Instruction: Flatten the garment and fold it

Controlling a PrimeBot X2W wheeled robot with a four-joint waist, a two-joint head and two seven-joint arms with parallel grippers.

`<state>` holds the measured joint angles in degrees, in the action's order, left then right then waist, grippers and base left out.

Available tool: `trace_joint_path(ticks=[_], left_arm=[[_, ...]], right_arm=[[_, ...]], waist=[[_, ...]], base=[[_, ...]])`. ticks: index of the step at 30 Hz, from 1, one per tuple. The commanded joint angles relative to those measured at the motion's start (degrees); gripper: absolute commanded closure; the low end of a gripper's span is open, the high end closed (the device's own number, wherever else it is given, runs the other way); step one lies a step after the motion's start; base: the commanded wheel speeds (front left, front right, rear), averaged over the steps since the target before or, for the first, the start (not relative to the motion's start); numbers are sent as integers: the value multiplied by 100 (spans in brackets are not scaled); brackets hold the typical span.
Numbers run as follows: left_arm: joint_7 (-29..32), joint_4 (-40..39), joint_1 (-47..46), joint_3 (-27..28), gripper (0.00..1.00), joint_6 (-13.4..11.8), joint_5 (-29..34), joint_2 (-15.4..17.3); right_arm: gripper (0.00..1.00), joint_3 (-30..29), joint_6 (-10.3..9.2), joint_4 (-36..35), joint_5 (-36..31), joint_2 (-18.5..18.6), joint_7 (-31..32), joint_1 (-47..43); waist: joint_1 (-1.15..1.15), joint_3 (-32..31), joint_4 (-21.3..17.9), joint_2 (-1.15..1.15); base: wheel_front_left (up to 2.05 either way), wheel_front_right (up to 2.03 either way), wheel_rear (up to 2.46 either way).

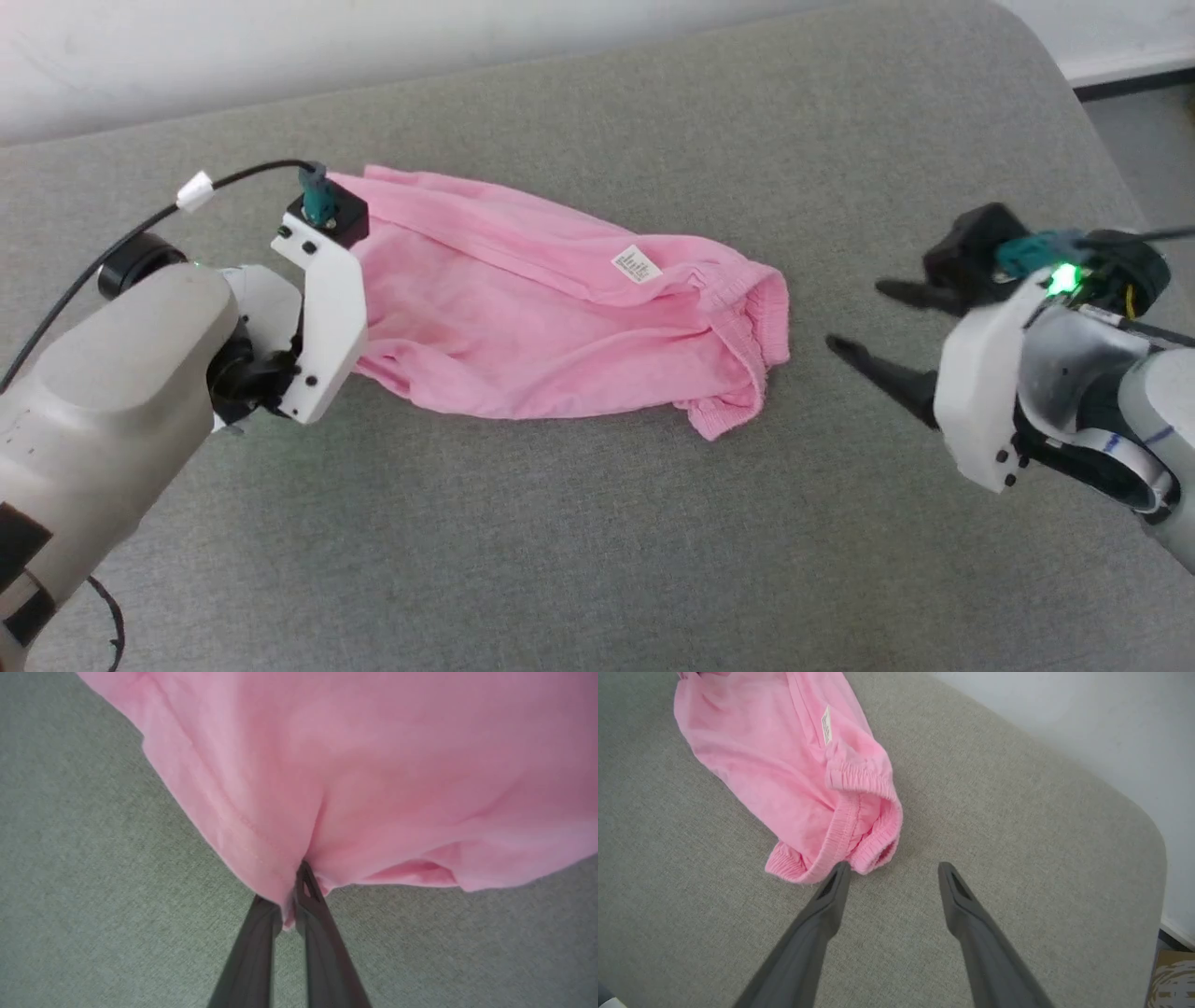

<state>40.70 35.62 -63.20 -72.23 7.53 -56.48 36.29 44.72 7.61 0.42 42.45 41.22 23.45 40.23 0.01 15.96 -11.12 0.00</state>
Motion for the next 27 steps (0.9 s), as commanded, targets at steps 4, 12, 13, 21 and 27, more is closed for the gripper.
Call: trace_joint_path(ticks=[4, 12, 13, 21, 27], left_arm=[[-85, -154, 155, -55, 100, -5, -62, 75], [-207, -248, 53, -66, 100, -5, -26, 90], [-223, -246, 26, -66, 100, -5, -14, 80], [-366, -192, -90, -63, 100, -5, 51, -35], [-497, -100, 41, -48, 100, -5, -28, -33]], right_arm=[[0, 324, -12, 405, 612, -200, 791, 262], [0, 459, -12, 1857, 1037, -1188, 904, 371], [0, 439, -12, 2073, 1102, -1340, 852, 361], [0, 731, -12, 3184, 1337, -2015, 494, 280], [100, 1066, -12, 3132, 1407, -1796, 81, 430]], waist=[[-1, -123, 106, 0], [-1, 47, 244, 0], [-1, 86, 264, 0], [-1, 279, 389, 0], [-1, 174, 333, 0]], base=[[0, 0, 0], [0, 0, 0], [0, 0, 0], [0, 0, 0], [0, 0, 0]])
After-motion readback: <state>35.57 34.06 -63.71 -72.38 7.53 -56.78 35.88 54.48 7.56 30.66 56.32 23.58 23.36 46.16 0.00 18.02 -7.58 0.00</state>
